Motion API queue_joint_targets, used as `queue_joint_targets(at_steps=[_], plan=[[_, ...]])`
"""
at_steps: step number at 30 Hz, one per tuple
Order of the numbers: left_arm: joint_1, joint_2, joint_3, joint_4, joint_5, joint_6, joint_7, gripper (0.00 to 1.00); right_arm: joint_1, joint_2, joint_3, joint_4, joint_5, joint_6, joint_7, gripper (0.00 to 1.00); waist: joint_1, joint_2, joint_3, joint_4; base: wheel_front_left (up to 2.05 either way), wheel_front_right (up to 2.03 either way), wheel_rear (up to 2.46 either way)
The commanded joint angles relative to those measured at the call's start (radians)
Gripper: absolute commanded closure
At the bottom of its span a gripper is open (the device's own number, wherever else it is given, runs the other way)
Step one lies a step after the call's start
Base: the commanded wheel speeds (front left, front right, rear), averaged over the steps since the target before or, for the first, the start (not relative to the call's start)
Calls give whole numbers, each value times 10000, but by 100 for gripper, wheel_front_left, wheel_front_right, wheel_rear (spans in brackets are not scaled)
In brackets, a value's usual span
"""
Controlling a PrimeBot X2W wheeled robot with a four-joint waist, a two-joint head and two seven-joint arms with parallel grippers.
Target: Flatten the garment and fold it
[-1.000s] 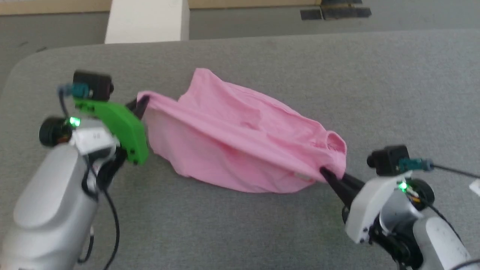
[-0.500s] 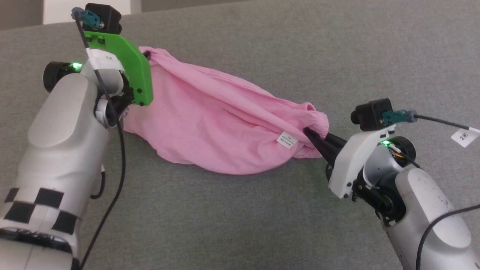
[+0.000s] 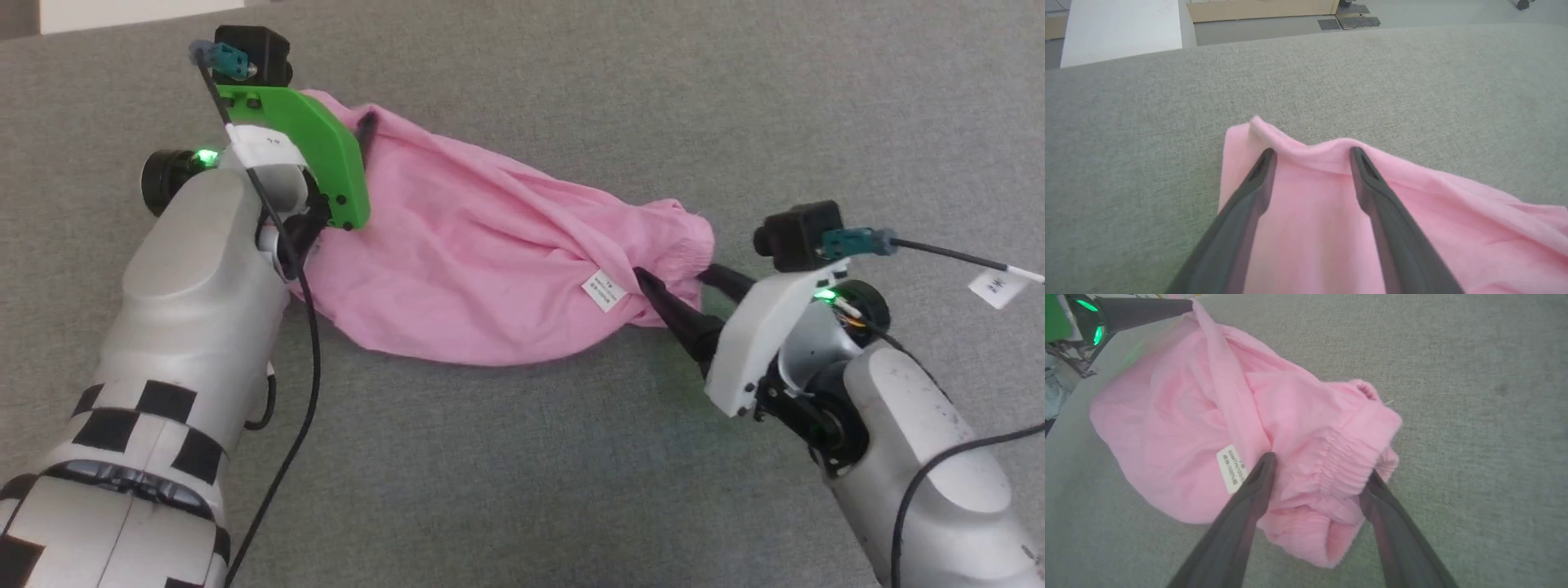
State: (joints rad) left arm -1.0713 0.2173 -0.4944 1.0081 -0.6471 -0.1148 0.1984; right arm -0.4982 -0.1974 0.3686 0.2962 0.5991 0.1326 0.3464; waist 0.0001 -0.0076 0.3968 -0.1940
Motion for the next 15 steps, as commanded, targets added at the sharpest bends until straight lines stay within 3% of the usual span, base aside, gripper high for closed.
queue_joint_targets(at_steps=[1,9,15], plan=[[-193,-43,17,63,7,-68,-421,0,205,-157,-54,72,-49,-19,-259,0,-1,76,-312,258,0,0,0],[409,-66,67,34,-4,-105,-2471,0,1494,-320,-749,-559,-667,-19,-1870,0,-1,76,-1198,849,0,0,0],[1371,279,-35,-597,254,104,-3807,0,2681,1,-1748,-1609,-1831,-19,-2977,0,-1,76,-1794,1157,0,0,0]])
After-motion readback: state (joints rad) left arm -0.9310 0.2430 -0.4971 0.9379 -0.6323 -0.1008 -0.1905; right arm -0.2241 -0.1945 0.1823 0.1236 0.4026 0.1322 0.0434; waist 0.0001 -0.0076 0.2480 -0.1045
